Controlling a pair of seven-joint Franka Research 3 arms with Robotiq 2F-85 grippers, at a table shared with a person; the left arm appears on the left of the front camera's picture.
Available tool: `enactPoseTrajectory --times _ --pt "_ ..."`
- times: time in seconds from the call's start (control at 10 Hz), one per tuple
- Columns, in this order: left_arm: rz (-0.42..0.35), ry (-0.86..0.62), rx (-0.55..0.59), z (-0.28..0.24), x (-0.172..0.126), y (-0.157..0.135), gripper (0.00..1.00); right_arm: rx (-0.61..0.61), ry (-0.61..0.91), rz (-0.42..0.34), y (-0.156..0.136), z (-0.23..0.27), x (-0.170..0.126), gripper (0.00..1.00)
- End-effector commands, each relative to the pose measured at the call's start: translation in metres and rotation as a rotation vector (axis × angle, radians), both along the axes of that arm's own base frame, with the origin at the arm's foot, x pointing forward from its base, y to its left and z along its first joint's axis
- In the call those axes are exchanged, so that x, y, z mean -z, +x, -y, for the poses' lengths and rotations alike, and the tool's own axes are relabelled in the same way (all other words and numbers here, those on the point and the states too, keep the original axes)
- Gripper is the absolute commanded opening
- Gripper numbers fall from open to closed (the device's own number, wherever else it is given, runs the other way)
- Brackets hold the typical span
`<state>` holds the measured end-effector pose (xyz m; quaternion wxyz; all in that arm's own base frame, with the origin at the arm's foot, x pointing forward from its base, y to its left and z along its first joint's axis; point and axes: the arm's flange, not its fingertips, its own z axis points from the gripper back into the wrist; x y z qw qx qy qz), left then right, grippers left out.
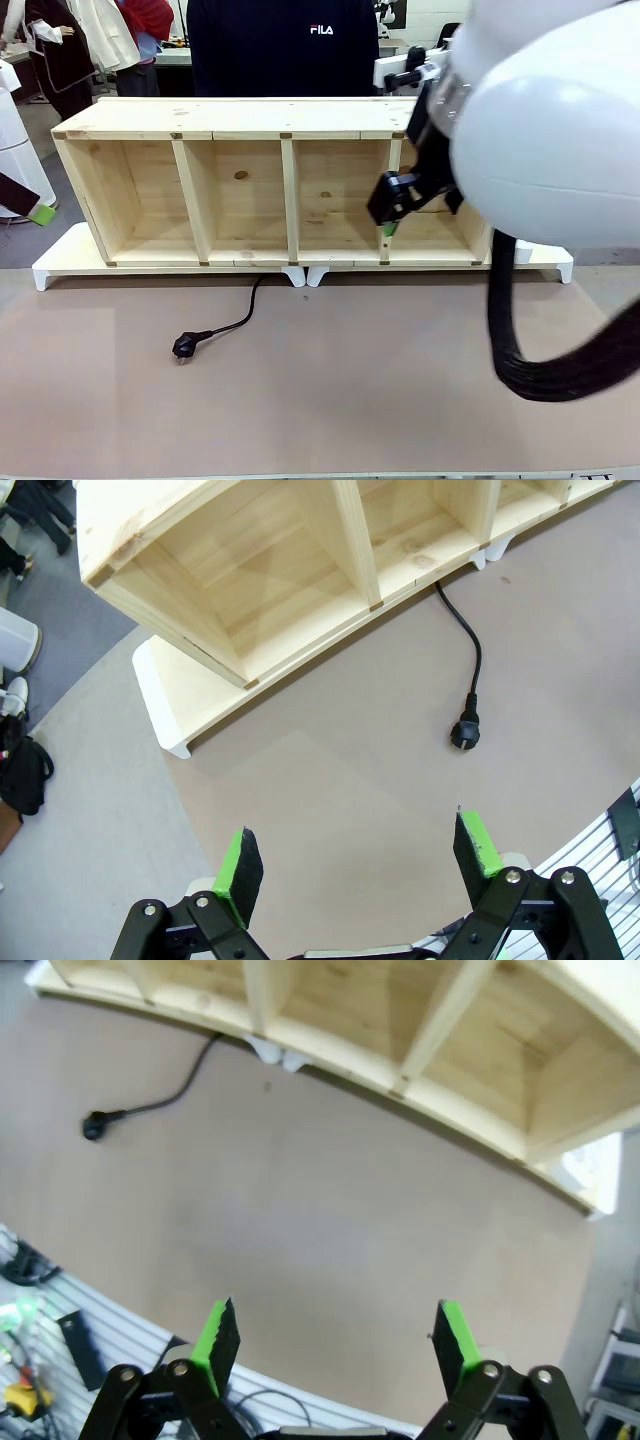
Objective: Perform cable management.
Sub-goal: When the cord part of the Power Cable appears at the lower middle area of the table and stops, grasp the cord part of the Power Cable.
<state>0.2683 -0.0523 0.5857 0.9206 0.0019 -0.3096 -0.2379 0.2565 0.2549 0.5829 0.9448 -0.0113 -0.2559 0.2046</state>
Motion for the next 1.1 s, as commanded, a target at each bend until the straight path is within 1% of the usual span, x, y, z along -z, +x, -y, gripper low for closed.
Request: enactPoseTrajectory --times 0.0,0.2,0.5,0.8,1.0 --pt "0.003 -0.003 0.004 0.0 -0.001 0.0 1.0 0.035 0.067 -0.057 0.02 -0.033 0.004 1.0" --pt "0.003 -0.003 0.004 0.0 -0.001 0.0 1.0 0.112 0.117 -0.103 0.037 -0.06 0.012 1.0" --pt "0.003 -0.003 0.004 0.0 -0.001 0.0 1.0 0.248 0.137 -0.171 0.048 -0.092 0.031 1.0" --pt "0.003 -0.003 0.004 0.0 -0.001 0.0 1.0 0.256 0.169 -0.224 0.053 -0.136 0.051 1.0" --pt "0.003 -0.003 0.004 0.0 -0.001 0.0 1.0 0.277 0.168 -0.235 0.053 -0.167 0.063 1.0"
